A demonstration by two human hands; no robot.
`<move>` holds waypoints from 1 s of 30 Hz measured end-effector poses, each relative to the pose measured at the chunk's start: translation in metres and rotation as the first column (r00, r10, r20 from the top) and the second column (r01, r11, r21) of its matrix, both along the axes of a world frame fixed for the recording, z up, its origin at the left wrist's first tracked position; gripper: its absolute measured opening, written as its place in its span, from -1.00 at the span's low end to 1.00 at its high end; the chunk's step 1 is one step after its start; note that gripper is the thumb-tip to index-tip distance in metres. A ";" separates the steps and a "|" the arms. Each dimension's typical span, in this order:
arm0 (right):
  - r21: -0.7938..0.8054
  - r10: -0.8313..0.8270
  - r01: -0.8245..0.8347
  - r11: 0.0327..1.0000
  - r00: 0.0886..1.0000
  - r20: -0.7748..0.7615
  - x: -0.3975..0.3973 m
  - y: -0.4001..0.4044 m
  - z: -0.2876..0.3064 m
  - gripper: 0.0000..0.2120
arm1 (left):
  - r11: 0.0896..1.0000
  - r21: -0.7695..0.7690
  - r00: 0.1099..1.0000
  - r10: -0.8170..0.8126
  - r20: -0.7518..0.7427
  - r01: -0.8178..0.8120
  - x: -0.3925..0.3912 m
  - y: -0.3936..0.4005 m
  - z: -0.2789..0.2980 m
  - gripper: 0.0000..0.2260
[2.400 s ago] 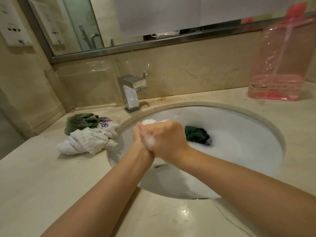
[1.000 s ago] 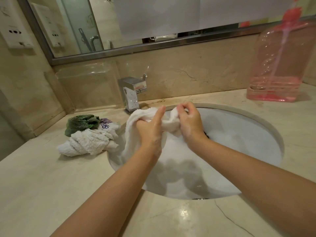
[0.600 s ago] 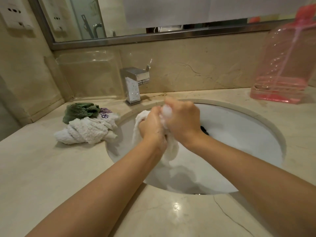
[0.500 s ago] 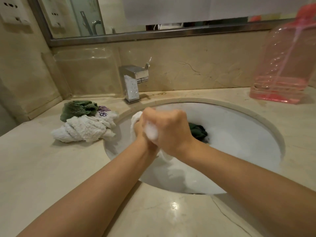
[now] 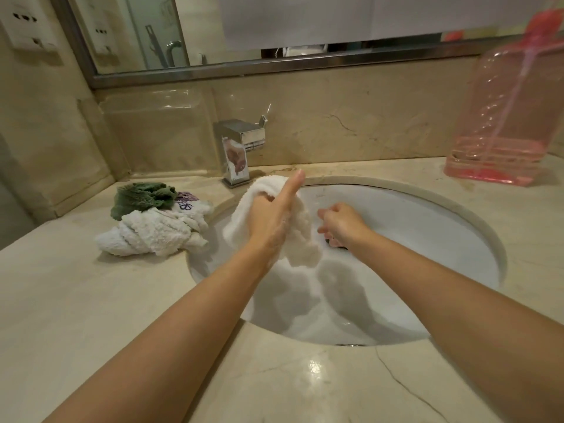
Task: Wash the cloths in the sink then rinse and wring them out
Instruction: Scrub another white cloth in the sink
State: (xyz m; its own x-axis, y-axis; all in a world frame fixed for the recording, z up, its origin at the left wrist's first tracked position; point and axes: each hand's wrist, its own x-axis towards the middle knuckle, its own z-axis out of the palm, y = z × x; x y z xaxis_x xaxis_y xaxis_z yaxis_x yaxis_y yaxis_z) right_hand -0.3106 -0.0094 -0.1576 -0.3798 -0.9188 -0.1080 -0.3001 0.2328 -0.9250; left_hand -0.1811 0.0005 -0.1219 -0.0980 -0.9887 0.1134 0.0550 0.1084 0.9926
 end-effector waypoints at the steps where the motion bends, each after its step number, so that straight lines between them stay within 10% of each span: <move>1: -0.031 0.017 -0.015 0.999 0.998 0.063 0.000 0.002 0.004 -0.72 | 0.999 -0.050 0.997 -0.015 0.070 0.018 0.001 0.000 -0.001 -0.75; 9: 0.022 0.389 -0.398 0.917 0.905 0.172 0.001 0.014 0.011 -0.21 | 0.908 -0.307 0.565 0.100 0.819 0.285 -0.003 0.003 -0.012 -0.87; 18: -0.038 0.580 -0.601 0.798 0.751 0.316 -0.018 0.016 0.016 -0.61 | 0.919 -0.093 0.648 -0.195 0.737 0.382 0.003 -0.008 -0.018 -0.59; 22: -0.185 0.282 -0.243 0.952 0.932 0.227 -0.025 0.008 0.014 -0.50 | 0.873 -0.015 0.662 -0.358 0.659 0.487 0.006 -0.009 -0.017 -0.40; 27: -0.401 -0.027 0.105 0.910 0.980 0.195 -0.022 0.011 0.022 -0.80 | 0.957 -0.159 0.767 -0.089 0.635 0.242 0.002 -0.008 -0.015 -0.69; 30: -0.489 -0.003 0.124 0.863 0.971 0.241 -0.018 0.016 0.028 -0.77 | 0.977 -0.181 0.817 0.011 0.576 0.114 0.001 -0.015 -0.016 -0.24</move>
State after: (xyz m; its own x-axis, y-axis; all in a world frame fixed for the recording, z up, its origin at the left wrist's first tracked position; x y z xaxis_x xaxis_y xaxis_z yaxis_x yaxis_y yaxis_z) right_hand -0.3284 0.0067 -0.1294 -0.4602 -0.8466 0.2672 -0.0714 -0.2648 -0.9617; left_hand -0.1804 -0.0141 -0.1381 -0.2570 -0.9428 0.2124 -0.5036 0.3183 0.8031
